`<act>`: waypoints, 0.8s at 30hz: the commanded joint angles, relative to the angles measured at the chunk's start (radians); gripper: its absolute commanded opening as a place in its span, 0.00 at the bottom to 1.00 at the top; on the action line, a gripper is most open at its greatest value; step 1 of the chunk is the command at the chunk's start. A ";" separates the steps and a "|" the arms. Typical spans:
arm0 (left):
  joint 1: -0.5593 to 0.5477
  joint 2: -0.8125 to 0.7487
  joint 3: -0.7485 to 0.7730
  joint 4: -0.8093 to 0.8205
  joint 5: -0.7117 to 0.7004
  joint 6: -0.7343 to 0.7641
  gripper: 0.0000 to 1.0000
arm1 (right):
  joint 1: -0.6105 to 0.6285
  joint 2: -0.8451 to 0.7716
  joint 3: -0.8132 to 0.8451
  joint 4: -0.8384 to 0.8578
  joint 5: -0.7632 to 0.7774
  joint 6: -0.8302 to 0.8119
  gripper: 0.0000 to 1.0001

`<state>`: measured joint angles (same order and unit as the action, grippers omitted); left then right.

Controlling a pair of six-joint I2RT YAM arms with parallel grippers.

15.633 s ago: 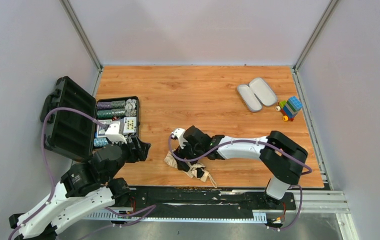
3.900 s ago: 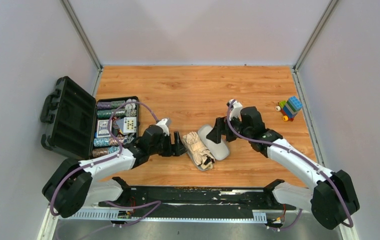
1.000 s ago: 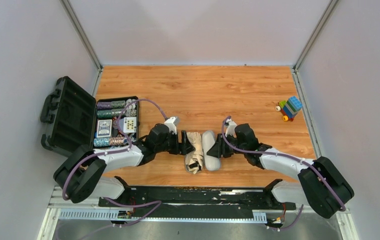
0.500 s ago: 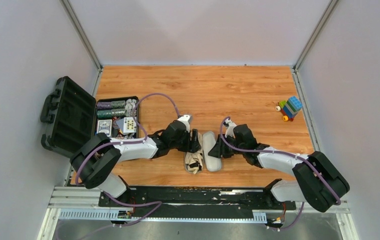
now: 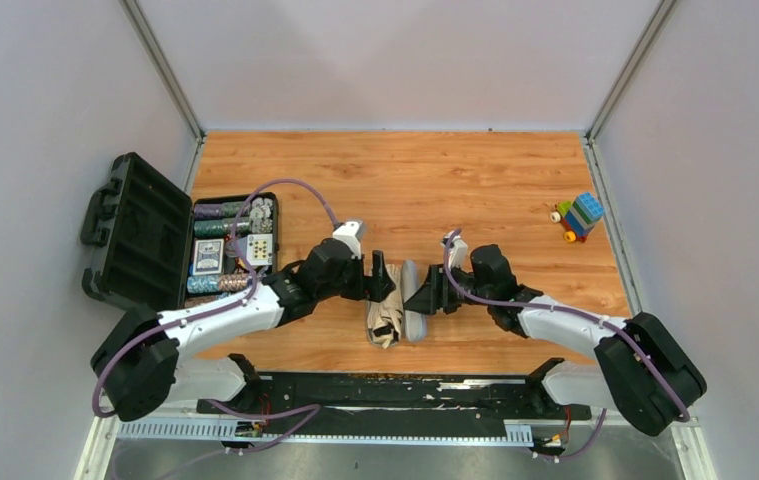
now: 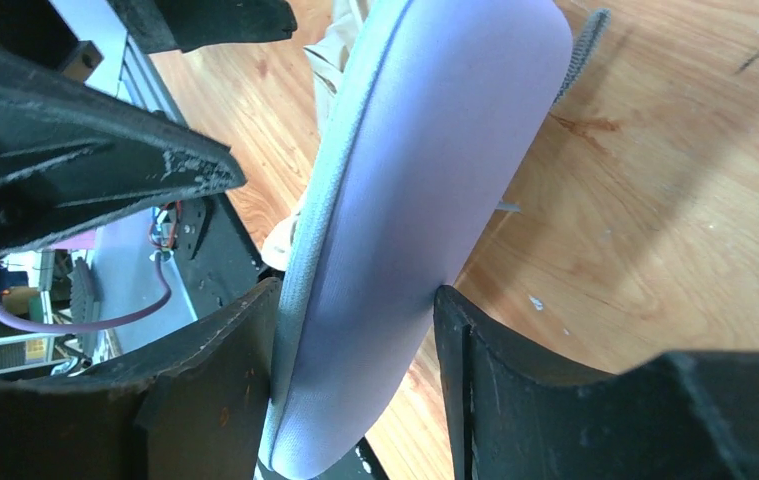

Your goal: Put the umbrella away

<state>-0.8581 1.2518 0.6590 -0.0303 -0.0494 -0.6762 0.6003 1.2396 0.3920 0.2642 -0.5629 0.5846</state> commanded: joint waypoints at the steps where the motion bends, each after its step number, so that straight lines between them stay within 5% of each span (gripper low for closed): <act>1: 0.056 -0.045 -0.074 0.049 0.064 -0.027 0.99 | 0.009 -0.023 0.027 0.081 -0.057 0.040 0.57; 8: 0.118 -0.101 -0.127 0.123 0.160 0.020 1.00 | 0.043 0.039 0.051 0.141 -0.060 0.080 0.56; 14: 0.145 -0.092 -0.156 0.176 0.214 0.003 1.00 | 0.092 0.022 0.066 0.132 -0.017 0.077 0.73; 24: 0.181 -0.137 -0.162 0.144 0.245 0.017 1.00 | 0.117 0.071 0.082 0.164 -0.017 0.077 0.68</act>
<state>-0.6846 1.1614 0.4892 0.0959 0.1669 -0.6815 0.6987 1.2846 0.4274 0.3614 -0.5846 0.6537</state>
